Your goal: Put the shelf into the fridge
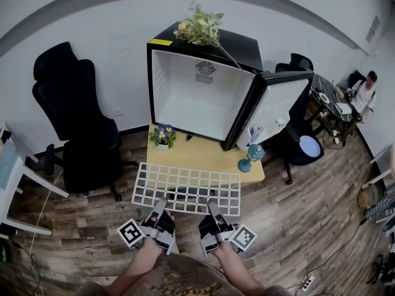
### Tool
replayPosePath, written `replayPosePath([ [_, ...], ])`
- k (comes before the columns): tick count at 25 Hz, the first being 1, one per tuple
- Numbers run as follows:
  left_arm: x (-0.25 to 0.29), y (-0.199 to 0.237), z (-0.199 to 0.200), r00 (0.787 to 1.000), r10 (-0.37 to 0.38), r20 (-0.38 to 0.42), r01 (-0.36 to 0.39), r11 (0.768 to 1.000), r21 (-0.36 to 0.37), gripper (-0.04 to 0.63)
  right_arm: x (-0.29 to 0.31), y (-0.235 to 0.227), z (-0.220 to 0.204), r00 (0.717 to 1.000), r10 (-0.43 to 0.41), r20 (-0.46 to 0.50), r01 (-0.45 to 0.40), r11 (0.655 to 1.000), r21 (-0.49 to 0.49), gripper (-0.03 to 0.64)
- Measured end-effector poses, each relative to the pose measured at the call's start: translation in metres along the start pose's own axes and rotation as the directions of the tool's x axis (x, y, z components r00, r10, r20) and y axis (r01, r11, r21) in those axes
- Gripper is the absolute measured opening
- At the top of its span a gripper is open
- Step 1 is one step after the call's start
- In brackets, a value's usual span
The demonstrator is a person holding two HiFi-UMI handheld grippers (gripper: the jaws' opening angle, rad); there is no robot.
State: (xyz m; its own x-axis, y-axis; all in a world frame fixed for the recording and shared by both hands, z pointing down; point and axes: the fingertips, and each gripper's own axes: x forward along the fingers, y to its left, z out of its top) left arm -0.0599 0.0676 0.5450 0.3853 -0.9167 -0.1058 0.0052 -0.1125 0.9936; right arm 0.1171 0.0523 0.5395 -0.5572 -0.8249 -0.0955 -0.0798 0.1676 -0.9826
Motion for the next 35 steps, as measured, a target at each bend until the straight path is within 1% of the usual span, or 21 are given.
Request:
replayPosePath([
  [9,0.071,0.000,0.049,0.999,-0.010,-0.050,0.010,1.000,0.003,0.051,0.070,-0.004,0.027,0.999,-0.004,0.051,0.004,1.000,-0.004,0.017],
  [14,0.109,-0.006,0.071,0.996,-0.022,-0.085,0.021,1.000,-0.017,0.051,0.105,-0.002,0.043,0.996,-0.003,0.090,0.004,1.000,-0.011,0.015],
  [23,0.167,-0.008,0.113,0.990,-0.035,-0.139,0.032,0.999,-0.027,0.051,0.163,0.001,0.062,0.989,-0.009,0.151,0.011,1.000,-0.017,0.015],
  [26,0.182,-0.009,0.122,0.986,-0.040,-0.162,0.034,0.999,-0.040,0.051,0.176,0.002,0.067,0.984,-0.008,0.179,0.011,1.000,-0.018,0.015],
  [29,0.195,-0.009,0.130,0.982,-0.040,-0.183,0.034,0.999,-0.037,0.051,0.187,0.003,0.072,0.981,-0.005,0.196,0.010,1.000,-0.024,0.017],
  [35,0.214,-0.015,0.138,0.981,-0.050,-0.187,0.043,0.998,-0.041,0.052,0.203,0.006,0.082,0.979,-0.002,0.204,0.006,1.000,-0.022,0.015],
])
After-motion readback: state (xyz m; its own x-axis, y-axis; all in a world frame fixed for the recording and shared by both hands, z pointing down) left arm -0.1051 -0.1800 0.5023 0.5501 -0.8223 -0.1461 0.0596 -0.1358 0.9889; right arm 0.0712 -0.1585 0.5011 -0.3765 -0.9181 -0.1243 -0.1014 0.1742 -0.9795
